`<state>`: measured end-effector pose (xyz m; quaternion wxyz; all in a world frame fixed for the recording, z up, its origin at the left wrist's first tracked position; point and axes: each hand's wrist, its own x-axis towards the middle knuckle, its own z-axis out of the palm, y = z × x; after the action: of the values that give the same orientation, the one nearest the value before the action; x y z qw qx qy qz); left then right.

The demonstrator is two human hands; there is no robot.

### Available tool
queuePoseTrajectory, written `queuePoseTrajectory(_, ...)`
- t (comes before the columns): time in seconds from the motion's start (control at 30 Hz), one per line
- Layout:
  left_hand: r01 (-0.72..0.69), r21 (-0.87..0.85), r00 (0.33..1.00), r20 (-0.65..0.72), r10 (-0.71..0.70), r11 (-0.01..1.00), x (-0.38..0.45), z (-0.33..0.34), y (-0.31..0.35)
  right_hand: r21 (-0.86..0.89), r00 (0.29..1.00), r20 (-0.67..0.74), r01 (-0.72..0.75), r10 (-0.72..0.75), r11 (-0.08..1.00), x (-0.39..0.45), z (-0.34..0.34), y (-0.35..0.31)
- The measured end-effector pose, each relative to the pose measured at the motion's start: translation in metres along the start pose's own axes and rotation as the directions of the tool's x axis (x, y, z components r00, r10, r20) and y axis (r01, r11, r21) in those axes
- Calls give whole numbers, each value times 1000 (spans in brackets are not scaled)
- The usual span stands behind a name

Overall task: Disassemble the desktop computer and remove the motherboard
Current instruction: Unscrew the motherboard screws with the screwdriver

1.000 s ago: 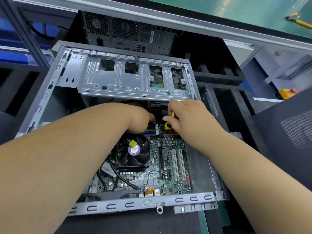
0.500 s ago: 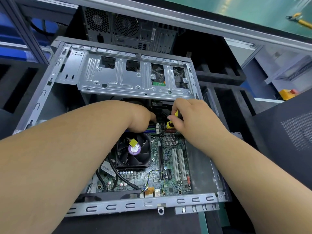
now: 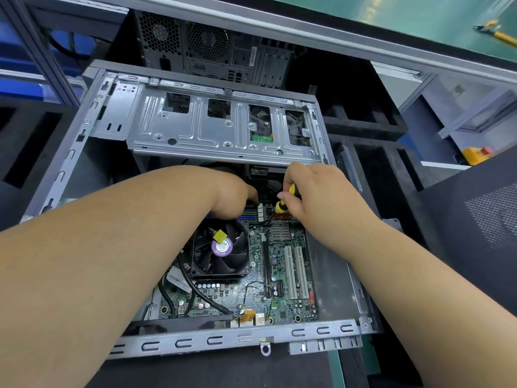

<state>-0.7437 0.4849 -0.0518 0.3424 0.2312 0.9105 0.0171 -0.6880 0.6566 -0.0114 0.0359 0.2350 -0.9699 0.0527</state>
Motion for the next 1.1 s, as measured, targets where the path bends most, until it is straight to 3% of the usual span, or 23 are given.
queuePoseTrajectory(0.47,3,2,1000,4,-3,1000,-2,-2,2,-19,995,56,82,-81,996,-3,1,-2)
queuePoseTrajectory(0.73,9,50,1000,11,-9,999,-5,-4,5,-192,999,37,22,-15,981,7,2,-2)
queuePoseTrajectory(1.1,-1,32,1000,10,0,999,-4,-2,2,-29,1000,12,15,-15,999,2,5,2)
